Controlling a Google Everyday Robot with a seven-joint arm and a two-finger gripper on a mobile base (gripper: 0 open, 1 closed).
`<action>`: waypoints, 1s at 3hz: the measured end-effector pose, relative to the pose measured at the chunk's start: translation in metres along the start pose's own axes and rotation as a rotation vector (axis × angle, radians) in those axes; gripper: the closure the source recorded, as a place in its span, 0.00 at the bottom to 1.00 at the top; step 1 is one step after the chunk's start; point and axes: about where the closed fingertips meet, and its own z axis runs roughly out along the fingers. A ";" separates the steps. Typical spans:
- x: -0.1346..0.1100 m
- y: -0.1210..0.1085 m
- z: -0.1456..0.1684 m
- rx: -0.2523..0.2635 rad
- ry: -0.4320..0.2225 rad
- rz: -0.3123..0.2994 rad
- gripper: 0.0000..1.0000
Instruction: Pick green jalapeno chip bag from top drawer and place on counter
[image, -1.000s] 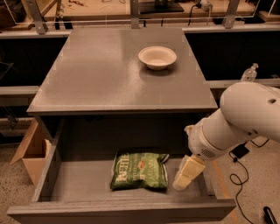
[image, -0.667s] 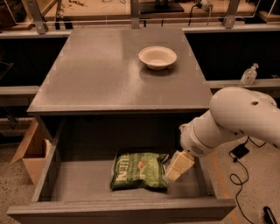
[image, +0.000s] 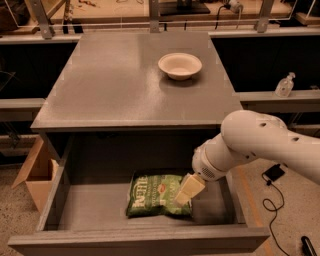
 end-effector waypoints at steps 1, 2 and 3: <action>-0.006 0.002 0.030 -0.036 0.004 -0.008 0.00; -0.014 0.003 0.066 -0.084 0.011 -0.027 0.02; -0.017 -0.002 0.087 -0.117 0.014 -0.035 0.25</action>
Offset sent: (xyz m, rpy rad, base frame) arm 0.0190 0.0542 -0.0698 0.0251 0.0812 0.0837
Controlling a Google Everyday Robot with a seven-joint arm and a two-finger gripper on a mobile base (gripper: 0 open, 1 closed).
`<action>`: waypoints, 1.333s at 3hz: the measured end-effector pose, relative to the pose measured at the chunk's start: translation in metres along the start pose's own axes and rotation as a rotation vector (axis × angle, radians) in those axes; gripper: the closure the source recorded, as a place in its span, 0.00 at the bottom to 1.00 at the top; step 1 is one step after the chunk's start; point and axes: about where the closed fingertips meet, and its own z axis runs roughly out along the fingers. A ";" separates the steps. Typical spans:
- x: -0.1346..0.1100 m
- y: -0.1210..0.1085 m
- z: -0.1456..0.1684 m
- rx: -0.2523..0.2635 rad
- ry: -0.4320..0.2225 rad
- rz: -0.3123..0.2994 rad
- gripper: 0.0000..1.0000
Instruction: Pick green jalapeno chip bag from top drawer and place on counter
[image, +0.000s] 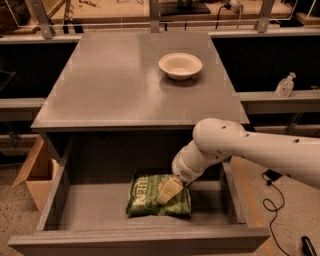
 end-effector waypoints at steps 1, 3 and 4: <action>-0.005 -0.005 0.009 -0.021 -0.019 -0.008 0.48; -0.017 0.003 -0.016 0.002 -0.075 -0.042 0.94; -0.026 0.021 -0.065 0.072 -0.122 -0.092 1.00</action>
Offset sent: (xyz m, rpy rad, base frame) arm 0.0107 0.0088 0.0047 0.0719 -0.0128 0.0173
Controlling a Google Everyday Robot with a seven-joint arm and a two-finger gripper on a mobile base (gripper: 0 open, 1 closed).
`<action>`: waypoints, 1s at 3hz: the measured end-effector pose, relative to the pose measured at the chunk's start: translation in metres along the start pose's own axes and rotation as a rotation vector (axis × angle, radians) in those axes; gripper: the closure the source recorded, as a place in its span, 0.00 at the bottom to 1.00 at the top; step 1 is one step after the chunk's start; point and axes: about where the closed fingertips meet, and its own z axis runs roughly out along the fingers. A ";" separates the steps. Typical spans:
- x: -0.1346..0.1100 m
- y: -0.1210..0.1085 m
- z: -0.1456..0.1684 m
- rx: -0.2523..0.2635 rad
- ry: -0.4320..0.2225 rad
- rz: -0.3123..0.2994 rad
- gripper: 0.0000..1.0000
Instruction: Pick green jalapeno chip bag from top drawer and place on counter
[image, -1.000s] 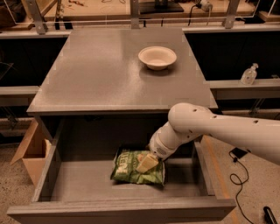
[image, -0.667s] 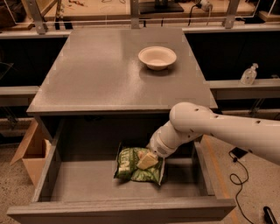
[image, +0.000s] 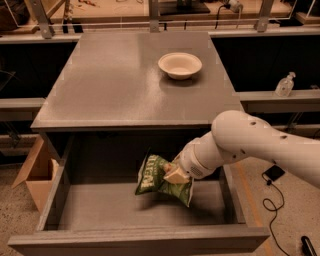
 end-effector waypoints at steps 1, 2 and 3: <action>-0.010 0.012 -0.046 0.070 -0.027 -0.032 1.00; -0.019 0.025 -0.083 0.118 -0.048 -0.058 1.00; -0.018 0.025 -0.086 0.125 -0.049 -0.058 1.00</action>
Offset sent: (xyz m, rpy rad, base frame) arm -0.0535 -0.0355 0.1192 0.0147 -0.2029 -0.0320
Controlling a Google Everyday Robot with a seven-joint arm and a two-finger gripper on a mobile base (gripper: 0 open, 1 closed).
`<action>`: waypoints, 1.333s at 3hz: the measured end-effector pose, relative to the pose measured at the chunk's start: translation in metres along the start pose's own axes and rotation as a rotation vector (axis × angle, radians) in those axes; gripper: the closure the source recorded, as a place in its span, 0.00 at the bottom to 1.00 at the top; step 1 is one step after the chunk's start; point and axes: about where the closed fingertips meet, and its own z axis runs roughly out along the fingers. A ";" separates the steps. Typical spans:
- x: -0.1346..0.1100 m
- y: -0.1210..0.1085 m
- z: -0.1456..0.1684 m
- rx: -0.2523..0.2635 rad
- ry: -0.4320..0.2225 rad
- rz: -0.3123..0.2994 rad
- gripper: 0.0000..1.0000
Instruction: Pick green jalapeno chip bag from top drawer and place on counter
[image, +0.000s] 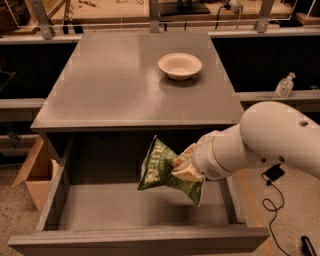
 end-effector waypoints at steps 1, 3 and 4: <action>-0.007 0.003 -0.017 0.024 0.000 -0.016 1.00; -0.044 0.058 -0.100 0.131 -0.006 -0.083 1.00; -0.098 0.096 -0.139 0.173 -0.025 -0.147 1.00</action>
Offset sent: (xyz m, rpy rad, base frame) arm -0.0450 -0.0212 0.1076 -0.0336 -0.1992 -0.0747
